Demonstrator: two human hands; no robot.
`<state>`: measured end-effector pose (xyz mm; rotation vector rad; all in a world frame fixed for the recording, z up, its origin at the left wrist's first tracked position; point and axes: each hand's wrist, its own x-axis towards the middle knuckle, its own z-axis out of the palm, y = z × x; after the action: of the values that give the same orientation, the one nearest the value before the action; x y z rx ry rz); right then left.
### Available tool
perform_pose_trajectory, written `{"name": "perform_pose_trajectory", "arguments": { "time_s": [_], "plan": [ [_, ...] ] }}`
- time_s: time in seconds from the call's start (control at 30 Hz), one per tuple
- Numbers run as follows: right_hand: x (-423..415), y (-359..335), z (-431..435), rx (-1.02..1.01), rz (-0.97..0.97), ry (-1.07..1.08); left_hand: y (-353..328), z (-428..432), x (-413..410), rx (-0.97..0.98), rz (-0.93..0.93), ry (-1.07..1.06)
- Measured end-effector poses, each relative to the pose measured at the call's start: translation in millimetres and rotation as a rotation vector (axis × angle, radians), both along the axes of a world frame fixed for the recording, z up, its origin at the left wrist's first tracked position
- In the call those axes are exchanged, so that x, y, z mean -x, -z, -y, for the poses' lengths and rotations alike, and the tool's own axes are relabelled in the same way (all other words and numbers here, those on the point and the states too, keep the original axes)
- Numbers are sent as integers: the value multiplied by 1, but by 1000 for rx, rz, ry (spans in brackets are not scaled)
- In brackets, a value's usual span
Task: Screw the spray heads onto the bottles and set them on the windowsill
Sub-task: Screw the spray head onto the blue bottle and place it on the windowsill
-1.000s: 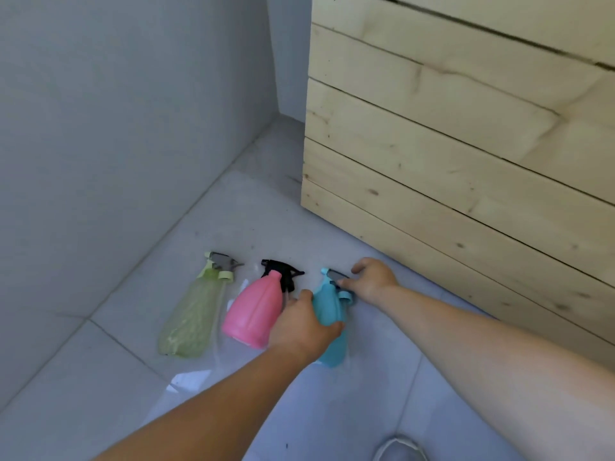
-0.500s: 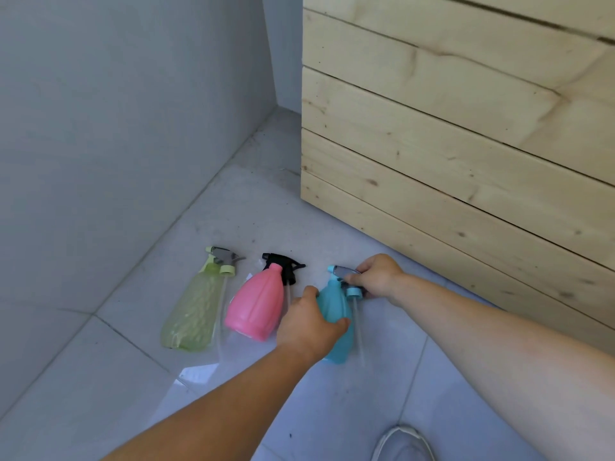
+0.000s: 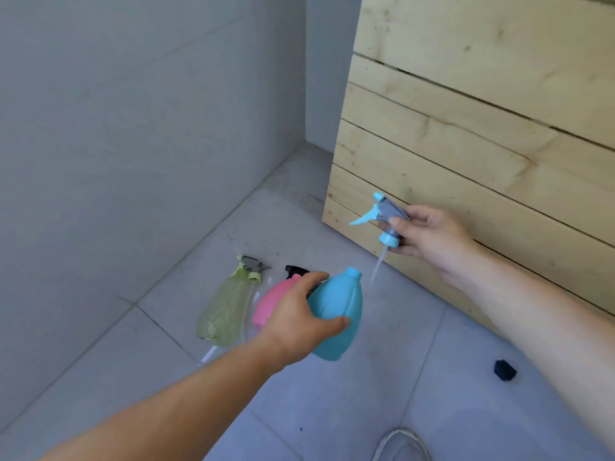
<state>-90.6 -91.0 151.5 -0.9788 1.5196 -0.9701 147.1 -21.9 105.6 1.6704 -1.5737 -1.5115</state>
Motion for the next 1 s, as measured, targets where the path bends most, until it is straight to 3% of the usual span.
{"name": "perform_pose_trajectory", "arguments": {
  "time_s": [0.2,0.33,0.6,1.0],
  "plan": [
    [-45,-128,5,316,109,94,-79,-13,-61,130,-6,-11],
    [-79,-180,-12,354,138,59,-133,-30,-95,230,16,-38],
    [-136,-239,-48,389,156,5,-205,-64,-141,363,39,-88],
    [-183,-279,-82,399,284,52,-231,-100,-177,419,114,-111]
  ]
}}
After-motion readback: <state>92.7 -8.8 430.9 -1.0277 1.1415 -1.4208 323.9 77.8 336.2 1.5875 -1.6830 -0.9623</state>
